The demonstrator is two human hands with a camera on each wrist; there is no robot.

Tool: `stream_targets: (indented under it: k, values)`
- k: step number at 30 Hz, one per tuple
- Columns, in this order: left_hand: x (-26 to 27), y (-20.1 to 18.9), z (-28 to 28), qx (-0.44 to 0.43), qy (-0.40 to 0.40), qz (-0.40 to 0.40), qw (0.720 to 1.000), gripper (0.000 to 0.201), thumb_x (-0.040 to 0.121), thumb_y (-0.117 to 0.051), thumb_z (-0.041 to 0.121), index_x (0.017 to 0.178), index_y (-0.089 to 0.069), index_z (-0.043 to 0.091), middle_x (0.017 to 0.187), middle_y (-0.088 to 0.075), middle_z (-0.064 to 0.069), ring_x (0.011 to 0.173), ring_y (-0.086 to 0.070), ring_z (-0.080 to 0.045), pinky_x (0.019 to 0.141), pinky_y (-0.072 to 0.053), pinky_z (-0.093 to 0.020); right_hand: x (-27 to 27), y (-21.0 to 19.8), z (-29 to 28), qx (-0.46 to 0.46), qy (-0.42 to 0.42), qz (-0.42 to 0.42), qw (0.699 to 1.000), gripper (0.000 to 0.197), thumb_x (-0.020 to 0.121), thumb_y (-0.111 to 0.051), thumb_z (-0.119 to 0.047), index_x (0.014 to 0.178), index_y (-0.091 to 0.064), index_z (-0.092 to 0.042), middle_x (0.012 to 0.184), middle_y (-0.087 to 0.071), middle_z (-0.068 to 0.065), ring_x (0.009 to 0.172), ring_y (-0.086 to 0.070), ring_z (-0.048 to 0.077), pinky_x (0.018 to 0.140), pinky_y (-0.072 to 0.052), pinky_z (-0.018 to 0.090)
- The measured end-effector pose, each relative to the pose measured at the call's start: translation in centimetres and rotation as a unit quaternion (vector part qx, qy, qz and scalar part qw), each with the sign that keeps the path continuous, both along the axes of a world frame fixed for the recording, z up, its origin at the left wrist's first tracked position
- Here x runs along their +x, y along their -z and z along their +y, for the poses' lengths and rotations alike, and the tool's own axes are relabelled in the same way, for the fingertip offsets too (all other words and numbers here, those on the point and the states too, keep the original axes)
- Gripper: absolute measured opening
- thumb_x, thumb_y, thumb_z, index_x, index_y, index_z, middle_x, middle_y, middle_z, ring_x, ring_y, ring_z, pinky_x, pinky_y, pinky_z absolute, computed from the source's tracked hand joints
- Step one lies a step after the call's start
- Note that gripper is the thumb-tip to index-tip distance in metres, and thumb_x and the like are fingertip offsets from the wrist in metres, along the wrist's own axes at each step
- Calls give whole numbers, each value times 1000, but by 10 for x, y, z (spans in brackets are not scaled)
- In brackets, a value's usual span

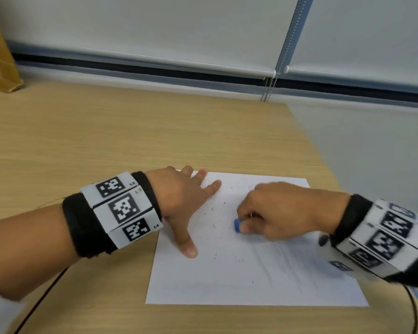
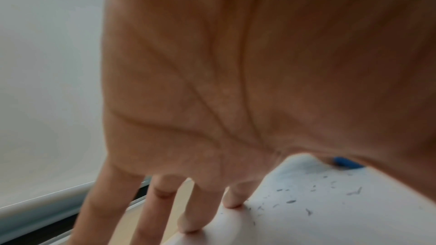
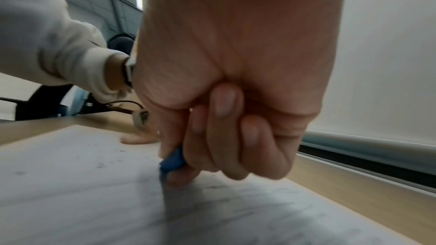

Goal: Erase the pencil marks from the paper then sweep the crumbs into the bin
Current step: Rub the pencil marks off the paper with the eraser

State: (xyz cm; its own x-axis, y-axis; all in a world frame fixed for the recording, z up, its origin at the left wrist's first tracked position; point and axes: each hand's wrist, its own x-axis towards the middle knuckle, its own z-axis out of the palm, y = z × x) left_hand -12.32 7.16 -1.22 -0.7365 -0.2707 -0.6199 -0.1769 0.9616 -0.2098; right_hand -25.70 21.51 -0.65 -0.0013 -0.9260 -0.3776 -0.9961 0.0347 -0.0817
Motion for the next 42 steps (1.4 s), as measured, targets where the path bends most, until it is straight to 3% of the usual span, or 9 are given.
stream_targets:
  k: [2, 7, 12, 16, 21, 27, 33, 37, 42]
  values:
    - [-1, 0, 1, 0, -2, -2, 1000, 145, 56, -74, 74, 149, 28, 28, 160, 24, -7, 148, 2, -32, 118, -16, -49, 6, -3, 4, 31, -12, -5, 999, 36, 93, -48, -41, 73, -53, -11, 61, -53, 1, 57, -46, 19, 58, -39, 32]
    - [-3, 1, 0, -4, -5, -6, 1000, 145, 56, -74, 75, 148, 29, 30, 159, 26, -5, 148, 3, -32, 117, -18, -49, 11, 2, -9, -47, 21, 44, 998, 34, 96, -42, -40, 72, -49, -17, 66, -51, -1, 72, -53, 27, 66, -45, 36]
    - [-1, 1, 0, 4, -6, 1, 1000, 145, 55, -75, 74, 149, 26, 30, 160, 23, -5, 148, 4, -31, 116, -21, -50, 34, 2, 24, 11, -74, 6, 997, 27, 94, -47, -35, 76, -49, -15, 58, -45, 1, 54, -40, 20, 57, -38, 34]
    - [-1, 0, 1, -7, -1, -3, 1000, 145, 55, -74, 75, 150, 26, 29, 160, 23, -5, 148, -1, -31, 115, -24, -48, 33, 0, 10, -48, -44, 50, 997, 28, 95, -46, -39, 80, -56, -18, 61, -46, -4, 62, -48, 23, 61, -43, 35]
    - [1, -1, 0, 2, -3, 0, 1000, 145, 56, -74, 75, 150, 25, 27, 160, 23, -5, 148, 2, -32, 116, -21, -49, 45, 1, 33, -29, -62, 18, 997, 24, 95, -46, -36, 77, -50, -20, 58, -41, -4, 52, -37, 18, 58, -39, 35]
    - [3, -7, 3, -1, -10, -5, 1000, 146, 59, -71, 75, 151, 21, 10, 159, 25, -3, 149, 8, -30, 118, -18, -48, 34, -10, 64, -108, 94, -42, 989, 42, 94, -32, -55, 71, -45, -22, 59, -50, -3, 57, -46, 16, 53, -36, 22]
    - [4, -7, 0, 11, -15, -14, 1000, 145, 60, -68, 79, 150, 23, 11, 157, 30, 1, 148, 14, -29, 119, -15, -49, 31, 19, 120, -212, 262, -104, 936, 69, 70, -9, -87, 76, -51, -33, 97, -54, -20, 82, -59, 8, 70, -50, 27]
    - [8, -4, -6, 15, -19, -13, 1000, 144, 58, -64, 84, 151, 22, 16, 156, 32, 7, 148, 14, -26, 117, -21, -49, 40, 47, 134, -253, 309, -140, 906, 59, 75, -15, -82, 65, -46, -33, 127, -48, -27, 110, -51, -9, 76, -39, 10]
    - [16, -2, -12, 25, -17, -3, 1000, 138, 59, -56, 89, 151, 21, 20, 156, 30, 11, 148, 11, -19, 116, -24, -45, 51, 69, 134, -319, 326, -121, 881, 39, 85, -21, -64, 74, -48, -37, 136, -46, -22, 119, -50, 1, 88, -41, 23]
